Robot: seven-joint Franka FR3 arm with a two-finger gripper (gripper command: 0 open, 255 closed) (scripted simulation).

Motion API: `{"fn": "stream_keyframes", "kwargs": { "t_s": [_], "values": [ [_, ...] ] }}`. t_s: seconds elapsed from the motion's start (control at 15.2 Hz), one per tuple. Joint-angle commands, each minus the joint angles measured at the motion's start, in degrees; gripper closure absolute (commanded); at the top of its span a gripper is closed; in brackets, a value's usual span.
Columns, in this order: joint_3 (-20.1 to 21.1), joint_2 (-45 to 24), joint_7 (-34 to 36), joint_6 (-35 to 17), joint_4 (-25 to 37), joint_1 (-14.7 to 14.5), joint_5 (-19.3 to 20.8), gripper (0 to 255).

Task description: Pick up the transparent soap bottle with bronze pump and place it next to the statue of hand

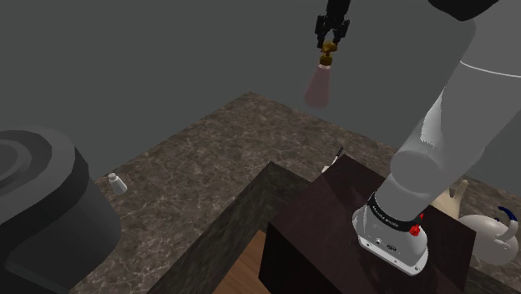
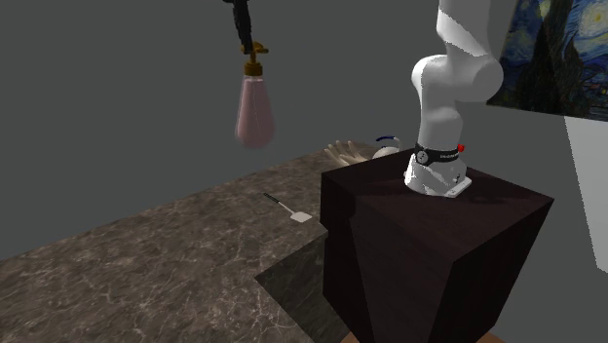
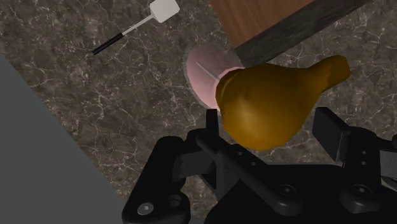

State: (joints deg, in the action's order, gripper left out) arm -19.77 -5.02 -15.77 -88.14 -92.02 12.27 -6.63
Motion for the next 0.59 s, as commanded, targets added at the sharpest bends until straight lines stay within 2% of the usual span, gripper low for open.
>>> {"fn": "stream_keyframes", "kwargs": {
  "t_s": [0.0, 0.53],
  "values": [
    [-1.08, 1.12, -2.47, -1.18, -2.43, 1.19, 0.65, 255],
    [-5.83, 2.52, -12.47, -4.59, -7.89, 6.3, 2.52, 255]
  ]
}}
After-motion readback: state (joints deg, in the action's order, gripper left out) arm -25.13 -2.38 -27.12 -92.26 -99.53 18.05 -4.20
